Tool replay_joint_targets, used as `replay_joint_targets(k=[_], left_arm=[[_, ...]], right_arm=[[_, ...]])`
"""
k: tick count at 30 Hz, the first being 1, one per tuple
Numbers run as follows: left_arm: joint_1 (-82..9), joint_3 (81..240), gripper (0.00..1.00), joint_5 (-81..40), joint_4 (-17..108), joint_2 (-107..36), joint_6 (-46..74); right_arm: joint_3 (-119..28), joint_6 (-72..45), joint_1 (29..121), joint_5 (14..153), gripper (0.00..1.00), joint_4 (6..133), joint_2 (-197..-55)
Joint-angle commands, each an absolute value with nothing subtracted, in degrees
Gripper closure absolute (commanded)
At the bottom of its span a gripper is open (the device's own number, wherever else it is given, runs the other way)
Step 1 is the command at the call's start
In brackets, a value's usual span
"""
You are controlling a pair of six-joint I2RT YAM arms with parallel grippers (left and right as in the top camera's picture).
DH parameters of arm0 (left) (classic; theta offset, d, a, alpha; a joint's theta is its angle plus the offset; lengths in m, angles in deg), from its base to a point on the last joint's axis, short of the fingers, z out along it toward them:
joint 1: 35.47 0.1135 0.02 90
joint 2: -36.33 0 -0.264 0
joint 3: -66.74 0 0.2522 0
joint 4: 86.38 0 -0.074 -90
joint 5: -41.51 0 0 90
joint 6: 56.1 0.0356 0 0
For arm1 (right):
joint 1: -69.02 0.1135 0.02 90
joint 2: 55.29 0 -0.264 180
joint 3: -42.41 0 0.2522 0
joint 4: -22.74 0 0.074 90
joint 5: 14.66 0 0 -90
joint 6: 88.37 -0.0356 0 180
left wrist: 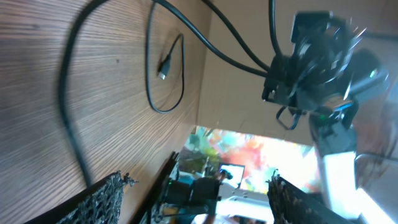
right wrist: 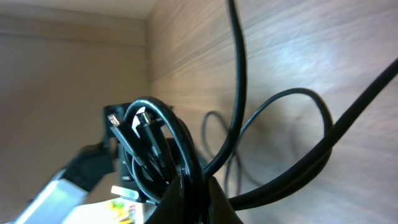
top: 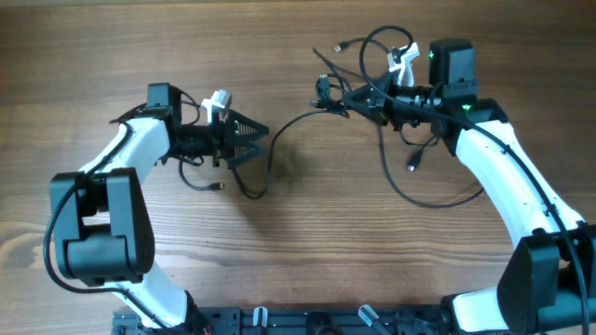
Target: Untangle cables
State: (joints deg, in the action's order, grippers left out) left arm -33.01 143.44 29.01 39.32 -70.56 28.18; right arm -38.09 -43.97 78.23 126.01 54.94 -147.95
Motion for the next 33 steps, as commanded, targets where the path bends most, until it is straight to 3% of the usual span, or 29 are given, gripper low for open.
replay_joint_targets(k=[1,7,13,18,26,33], left_arm=[[-36.1,143.3,0.23,30.7,39.3,-69.4,40.0],[-42.4,143.3,0.26,30.6,39.5,-69.4,50.9],[-45.7,143.3,0.24,30.6,48.3,-69.4,51.0],[-46.7,143.3,0.15,29.3,55.5,-69.4,51.0],[-46.9,143.3,0.15,8.7,76.8,-69.4,28.8],[-48.5,143.3,0.15,3.7,82.8,-69.4,24.4]], right_arm=[[-38.5,-54.5,78.4,131.1,0.96,53.0,-148.0],[-38.5,-56.0,78.7,134.1,0.96,50.2,-148.0],[-38.5,-54.0,78.7,136.3,0.96,50.7,-148.0],[-38.5,-54.0,78.7,136.7,0.96,50.7,-148.0],[-38.5,-54.0,78.7,136.7,0.96,50.7,-148.0],[-38.5,-60.6,78.7,136.7,0.96,48.9,-148.0]])
